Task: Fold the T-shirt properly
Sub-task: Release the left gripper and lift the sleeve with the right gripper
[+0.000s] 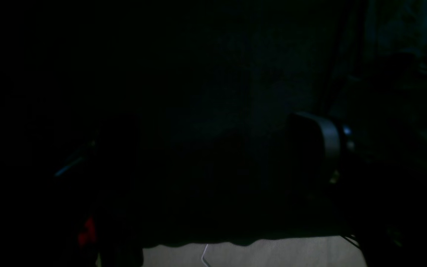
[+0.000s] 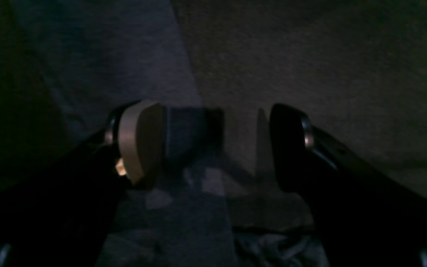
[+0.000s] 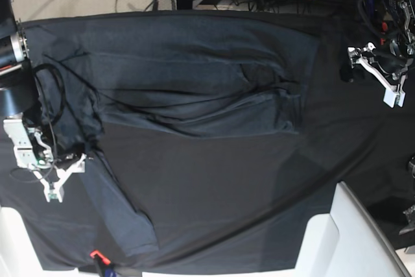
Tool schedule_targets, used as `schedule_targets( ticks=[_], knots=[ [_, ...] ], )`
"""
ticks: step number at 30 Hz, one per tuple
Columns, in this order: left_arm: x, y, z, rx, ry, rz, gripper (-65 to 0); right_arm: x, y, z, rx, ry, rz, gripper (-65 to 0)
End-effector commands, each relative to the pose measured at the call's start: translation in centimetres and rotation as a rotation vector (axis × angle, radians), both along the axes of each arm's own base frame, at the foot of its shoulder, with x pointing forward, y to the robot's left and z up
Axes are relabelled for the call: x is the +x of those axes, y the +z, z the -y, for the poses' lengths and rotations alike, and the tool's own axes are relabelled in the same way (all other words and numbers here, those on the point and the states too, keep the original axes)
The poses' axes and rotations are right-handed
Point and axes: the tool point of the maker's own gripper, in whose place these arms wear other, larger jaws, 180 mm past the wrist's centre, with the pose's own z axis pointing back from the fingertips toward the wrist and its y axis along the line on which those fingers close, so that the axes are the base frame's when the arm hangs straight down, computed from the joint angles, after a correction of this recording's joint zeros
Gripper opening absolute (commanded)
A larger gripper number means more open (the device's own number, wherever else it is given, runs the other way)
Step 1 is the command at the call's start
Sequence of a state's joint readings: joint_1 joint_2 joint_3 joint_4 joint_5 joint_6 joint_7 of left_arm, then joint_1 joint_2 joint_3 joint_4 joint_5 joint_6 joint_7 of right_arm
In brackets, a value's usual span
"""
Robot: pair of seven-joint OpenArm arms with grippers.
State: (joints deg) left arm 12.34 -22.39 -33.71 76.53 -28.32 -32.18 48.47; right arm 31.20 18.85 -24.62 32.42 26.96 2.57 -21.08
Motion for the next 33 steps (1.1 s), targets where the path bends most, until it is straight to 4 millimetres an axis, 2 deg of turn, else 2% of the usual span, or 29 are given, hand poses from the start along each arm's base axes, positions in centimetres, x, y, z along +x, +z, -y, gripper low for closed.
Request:
schedule_targets(
  ticks=[1, 8, 10, 12, 16, 19, 22, 24, 26, 29, 33],
  knots=[
    [0.9, 1.3, -0.9, 0.021, -0.001, 0.042, -7.1, 2.0, 2.0, 0.3, -0.001, 0.002, 0.062, -22.4],
    [0.6, 1.3, -1.1, 0.025, -0.001, 0.035, -7.1, 0.5, 0.5, 0.2, 0.002, 0.009, 0.065, -22.7],
    [0.6, 1.3, -1.1, 0.025, -0.001, 0.035, -7.1, 0.3, 0.2, 0.1, 0.003, 0.009, 0.06, -26.0],
    [0.6, 1.2, -1.1, 0.025, -0.003, 0.035, -7.1, -0.1, -0.1, 0.1, 0.006, 0.006, 0.053, -35.0],
    [0.6, 1.2, -1.0, 0.025, -0.004, 0.032, -7.1, -0.1, -0.1, 0.1, 0.003, 0.009, 0.048, -65.0],
    [0.6, 1.2, -1.0, 0.026, -0.007, 0.033, -7.1, 0.6, 0.8, 0.0, 0.006, 0.017, 0.078, -64.7],
    [0.6, 1.2, -0.8, 0.026, -0.011, 0.032, -7.1, 1.1, 2.8, -1.2, 0.008, 0.065, 0.13, -65.0],
    [0.6, 1.2, -0.9, 0.026, -0.01, 0.031, -7.1, 0.8, 4.3, -2.8, 0.019, 0.117, 0.134, -65.0],
    [0.7, 1.2, -1.0, 0.027, -0.01, 0.032, -7.1, -0.3, 5.5, -4.5, 0.032, 0.137, 0.114, -65.0],
    [0.8, 1.4, -1.0, 0.031, -0.013, 0.035, -7.1, -2.7, 6.6, -5.5, 0.072, 0.084, 0.075, -65.0],
    [0.9, 1.5, -1.1, 0.032, -0.013, 0.037, -7.1, -6.2, 8.3, -8.7, 0.154, 0.103, 0.062, -65.0]
  ],
)
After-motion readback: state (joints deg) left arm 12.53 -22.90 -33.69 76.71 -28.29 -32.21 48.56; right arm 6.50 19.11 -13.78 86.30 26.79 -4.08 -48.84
